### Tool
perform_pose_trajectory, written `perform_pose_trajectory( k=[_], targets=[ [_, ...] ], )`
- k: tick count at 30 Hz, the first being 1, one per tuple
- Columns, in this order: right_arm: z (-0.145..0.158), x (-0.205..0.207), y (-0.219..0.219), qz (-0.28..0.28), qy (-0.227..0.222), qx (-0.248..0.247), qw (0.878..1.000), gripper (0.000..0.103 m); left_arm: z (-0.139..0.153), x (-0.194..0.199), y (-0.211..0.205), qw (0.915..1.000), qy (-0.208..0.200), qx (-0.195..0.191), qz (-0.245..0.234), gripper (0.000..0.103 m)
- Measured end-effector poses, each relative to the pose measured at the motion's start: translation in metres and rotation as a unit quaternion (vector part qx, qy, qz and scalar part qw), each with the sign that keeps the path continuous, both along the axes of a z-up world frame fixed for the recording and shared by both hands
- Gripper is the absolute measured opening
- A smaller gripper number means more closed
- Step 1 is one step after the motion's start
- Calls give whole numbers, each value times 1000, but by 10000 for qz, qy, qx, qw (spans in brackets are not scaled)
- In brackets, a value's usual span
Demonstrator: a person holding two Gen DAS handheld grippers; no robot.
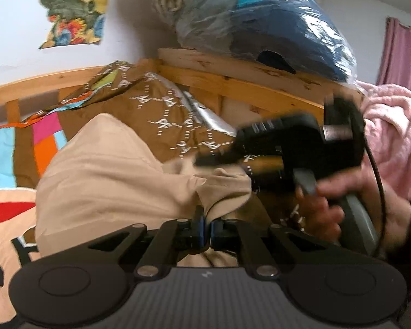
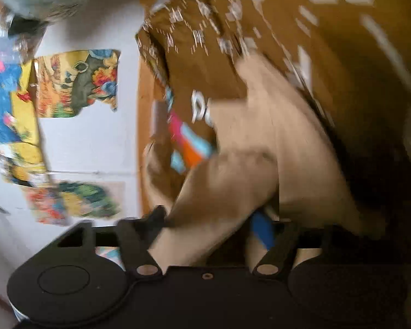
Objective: Fold large clothes
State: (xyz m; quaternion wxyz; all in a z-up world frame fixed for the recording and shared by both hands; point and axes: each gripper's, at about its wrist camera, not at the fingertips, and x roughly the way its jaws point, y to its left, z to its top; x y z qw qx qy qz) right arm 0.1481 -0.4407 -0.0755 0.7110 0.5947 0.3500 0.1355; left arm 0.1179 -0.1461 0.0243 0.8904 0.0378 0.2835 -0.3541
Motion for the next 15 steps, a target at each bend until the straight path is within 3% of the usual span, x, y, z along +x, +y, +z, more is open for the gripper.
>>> perform_pose_trajectory(
  k=[2,4,8,12,14,15],
  targets=[
    [25,12,5,-7,-307,-980,9947,26,-1,1,-13,9997,16,27,-257,3],
    [53,14,7,45,-892,-1793,9797,15,-6,3,-32,9983,51,180,-543,3],
    [94,10,11,155,-1772,-3329,9260,4,-32,9,-68,9934,216,786,-805,3],
    [73,8,14,317,-1499,-4524,8786,4,-64,15,-74,9898,449,982,-926,3],
    [48,7,12,379,-1230,-4870,8639,3,-71,16,-70,9900,437,959,-942,4],
    [38,7,10,414,-1151,-4902,8630,0,-70,15,-68,9902,404,942,-953,5]
  ],
)
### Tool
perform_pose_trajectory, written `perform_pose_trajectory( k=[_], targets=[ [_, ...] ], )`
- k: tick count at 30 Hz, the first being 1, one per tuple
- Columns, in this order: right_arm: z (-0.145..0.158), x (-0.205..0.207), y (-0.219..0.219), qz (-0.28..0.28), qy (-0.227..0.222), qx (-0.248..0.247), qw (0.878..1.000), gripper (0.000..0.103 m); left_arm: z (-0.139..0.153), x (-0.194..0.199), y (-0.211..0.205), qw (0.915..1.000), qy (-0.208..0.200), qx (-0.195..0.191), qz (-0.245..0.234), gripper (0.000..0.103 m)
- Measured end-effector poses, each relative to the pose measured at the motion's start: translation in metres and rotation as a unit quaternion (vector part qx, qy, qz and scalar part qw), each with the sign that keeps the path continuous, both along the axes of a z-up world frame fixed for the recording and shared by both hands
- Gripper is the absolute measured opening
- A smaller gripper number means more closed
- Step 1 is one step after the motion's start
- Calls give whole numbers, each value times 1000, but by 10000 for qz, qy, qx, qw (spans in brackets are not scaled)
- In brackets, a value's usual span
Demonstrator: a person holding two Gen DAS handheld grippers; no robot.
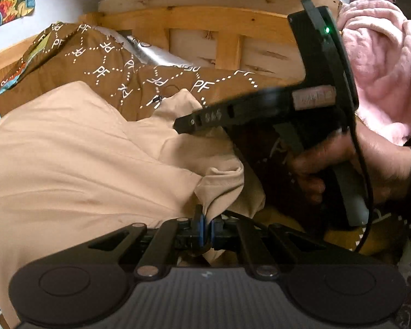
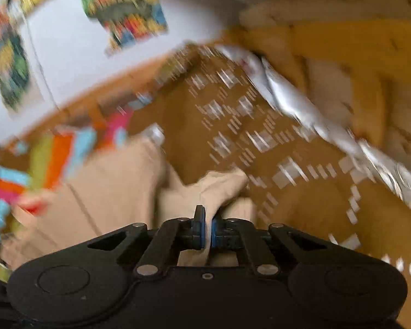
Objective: Fold large clothes
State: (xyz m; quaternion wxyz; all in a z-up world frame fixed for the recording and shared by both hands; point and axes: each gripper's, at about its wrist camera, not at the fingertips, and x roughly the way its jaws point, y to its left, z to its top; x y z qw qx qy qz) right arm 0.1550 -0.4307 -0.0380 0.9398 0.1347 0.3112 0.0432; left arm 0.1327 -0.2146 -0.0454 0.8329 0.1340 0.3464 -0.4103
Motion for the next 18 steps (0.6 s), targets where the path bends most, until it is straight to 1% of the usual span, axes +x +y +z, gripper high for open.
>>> perform_pose_trajectory(
  k=[1,2,3,4,5,6,7,8,10,11,13,14,16,18],
  targets=[
    [-10,-1,-3,44,-7,34,10000,0,3,0,3,10000,0,-69,-19,5],
    [-16,-3,-2,105,-77,-42,9999,0,7,-1,7,9998,35,-182,-50,10],
    [-19,-5,4,168,-165,-242,9994,1,12,-1,11,9994,82,-323,-84,18],
    [-19,-6,9,228,-218,-457,9985,1,18,-3,18,9986,162,-492,-145,22],
    [-20,-8,15,278,-264,-684,9969,2,25,-6,24,9973,235,-665,-195,34],
    [-21,-9,16,300,-282,-774,9962,3,33,-9,32,9954,303,-877,-232,48],
    [-22,-10,16,316,-291,-814,9958,3,40,-12,40,9937,347,-1042,-237,54],
    [-23,-9,17,325,-295,-815,9957,3,47,-15,49,9925,349,-1150,-208,59],
    [-23,-9,17,335,-304,-850,9954,3,60,-20,67,9911,235,-1308,-12,59],
    [-23,-9,18,342,-312,-887,9950,4,66,-20,78,9899,188,-1388,224,59],
    [-21,-9,21,346,-305,-909,9948,5,72,-11,98,9848,196,-1558,742,64],
    [-21,-9,21,350,-292,-925,9947,7,75,-6,110,9801,232,-1666,1054,66],
    [-16,-9,24,361,-258,-931,9947,12,76,9,131,9682,336,-1787,1718,66],
    [-8,-13,25,412,-257,-1009,9937,18,68,26,151,9538,570,-1707,2406,64]
  ],
)
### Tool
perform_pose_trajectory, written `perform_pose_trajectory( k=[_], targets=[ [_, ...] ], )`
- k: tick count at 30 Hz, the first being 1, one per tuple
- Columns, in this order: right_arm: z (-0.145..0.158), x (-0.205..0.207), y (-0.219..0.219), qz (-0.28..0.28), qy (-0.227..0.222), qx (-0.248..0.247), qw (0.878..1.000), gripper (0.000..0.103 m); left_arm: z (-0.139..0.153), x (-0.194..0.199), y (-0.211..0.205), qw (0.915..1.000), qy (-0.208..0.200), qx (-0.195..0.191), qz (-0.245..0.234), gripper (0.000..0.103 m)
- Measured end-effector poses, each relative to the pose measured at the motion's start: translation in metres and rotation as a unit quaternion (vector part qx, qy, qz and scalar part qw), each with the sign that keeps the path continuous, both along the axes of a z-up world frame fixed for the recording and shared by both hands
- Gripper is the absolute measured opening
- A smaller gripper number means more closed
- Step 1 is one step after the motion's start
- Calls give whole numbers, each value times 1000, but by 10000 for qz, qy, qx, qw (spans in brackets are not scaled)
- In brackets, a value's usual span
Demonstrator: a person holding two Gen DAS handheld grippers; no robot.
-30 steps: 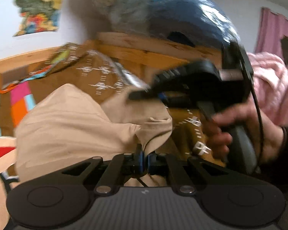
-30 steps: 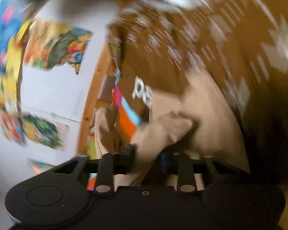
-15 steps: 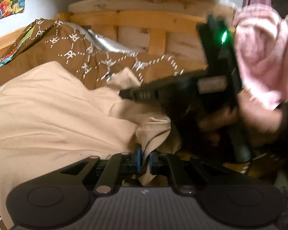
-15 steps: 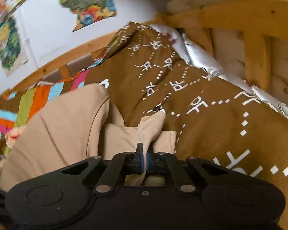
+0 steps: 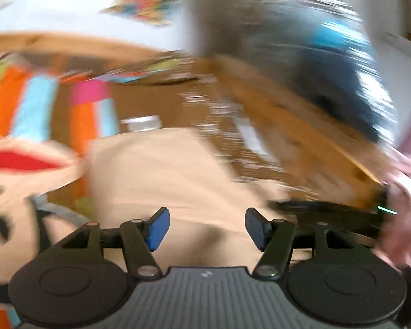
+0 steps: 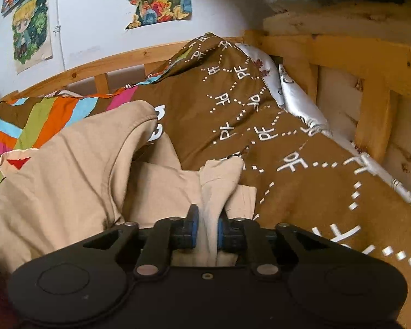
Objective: Fold large clothes
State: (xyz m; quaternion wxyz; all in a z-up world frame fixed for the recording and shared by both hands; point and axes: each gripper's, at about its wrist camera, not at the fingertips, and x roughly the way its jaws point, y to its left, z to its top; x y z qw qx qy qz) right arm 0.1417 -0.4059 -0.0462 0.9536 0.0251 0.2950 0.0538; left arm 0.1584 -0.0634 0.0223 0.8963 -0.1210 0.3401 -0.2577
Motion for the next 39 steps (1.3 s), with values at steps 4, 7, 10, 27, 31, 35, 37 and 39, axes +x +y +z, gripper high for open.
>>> perform_pose_trajectory(
  k=[4,7,10,27,31,35,37,39],
  targets=[
    [29,-12,11,-40,-365,-677,9970,36,-27,20,23,9973,604,-312,270,55],
    [63,-14,26,-3,-947,-1286,9872,45,-30,19,17,9986,500,-155,109,54],
    [91,9,49,530,-1117,-1346,9831,45,-33,14,10,9990,450,74,35,54],
    [-21,126,126,1792,281,-456,9824,34,-63,4,-29,9920,-27,1216,-323,54],
    [-33,125,126,1735,118,-600,9829,32,-54,-4,-12,9968,-3,755,-248,61],
    [-21,125,113,1676,150,-151,9856,33,-37,-12,32,9989,291,352,54,75],
    [-2,112,106,1527,4,26,9883,33,-32,-11,52,9979,409,469,195,80],
    [17,93,106,1519,-227,109,9881,34,-31,-11,72,9960,517,620,380,88]
  ],
)
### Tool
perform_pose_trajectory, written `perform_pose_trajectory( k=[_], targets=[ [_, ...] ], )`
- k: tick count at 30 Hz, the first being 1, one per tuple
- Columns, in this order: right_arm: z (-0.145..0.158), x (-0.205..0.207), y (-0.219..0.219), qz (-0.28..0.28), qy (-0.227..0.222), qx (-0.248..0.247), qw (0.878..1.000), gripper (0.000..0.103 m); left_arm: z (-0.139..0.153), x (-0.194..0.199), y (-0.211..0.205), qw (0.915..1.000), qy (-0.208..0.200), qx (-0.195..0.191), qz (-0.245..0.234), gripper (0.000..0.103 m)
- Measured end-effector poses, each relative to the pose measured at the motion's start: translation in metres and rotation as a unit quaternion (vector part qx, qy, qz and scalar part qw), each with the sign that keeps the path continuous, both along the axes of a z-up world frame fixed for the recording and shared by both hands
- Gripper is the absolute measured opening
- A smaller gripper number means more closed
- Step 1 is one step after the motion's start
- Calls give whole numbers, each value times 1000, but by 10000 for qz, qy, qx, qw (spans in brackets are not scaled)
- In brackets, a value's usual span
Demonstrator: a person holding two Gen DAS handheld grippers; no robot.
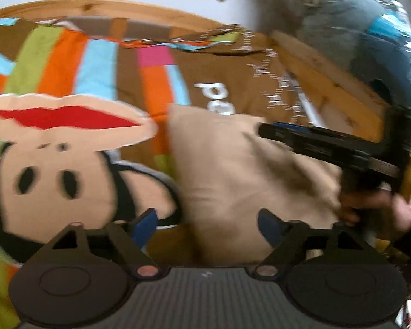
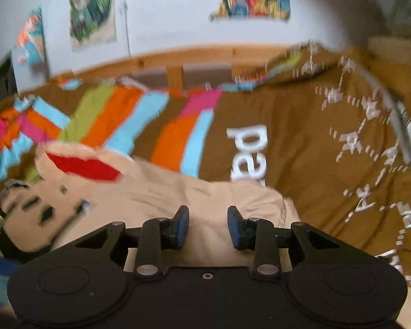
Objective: Fold large clothes
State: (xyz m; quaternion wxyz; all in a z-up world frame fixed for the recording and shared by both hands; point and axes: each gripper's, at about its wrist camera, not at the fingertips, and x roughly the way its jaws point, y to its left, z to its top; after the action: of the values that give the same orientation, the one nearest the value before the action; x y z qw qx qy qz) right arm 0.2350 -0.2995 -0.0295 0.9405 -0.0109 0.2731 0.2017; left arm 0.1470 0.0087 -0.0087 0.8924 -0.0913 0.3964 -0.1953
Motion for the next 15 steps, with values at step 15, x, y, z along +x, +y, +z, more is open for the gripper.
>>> perform_pose_trajectory(
  k=[15],
  targets=[
    [-34,-75,42,-33,-288,-331,9990,44,-39,15,41,9944,555,-541,718,88]
  ],
)
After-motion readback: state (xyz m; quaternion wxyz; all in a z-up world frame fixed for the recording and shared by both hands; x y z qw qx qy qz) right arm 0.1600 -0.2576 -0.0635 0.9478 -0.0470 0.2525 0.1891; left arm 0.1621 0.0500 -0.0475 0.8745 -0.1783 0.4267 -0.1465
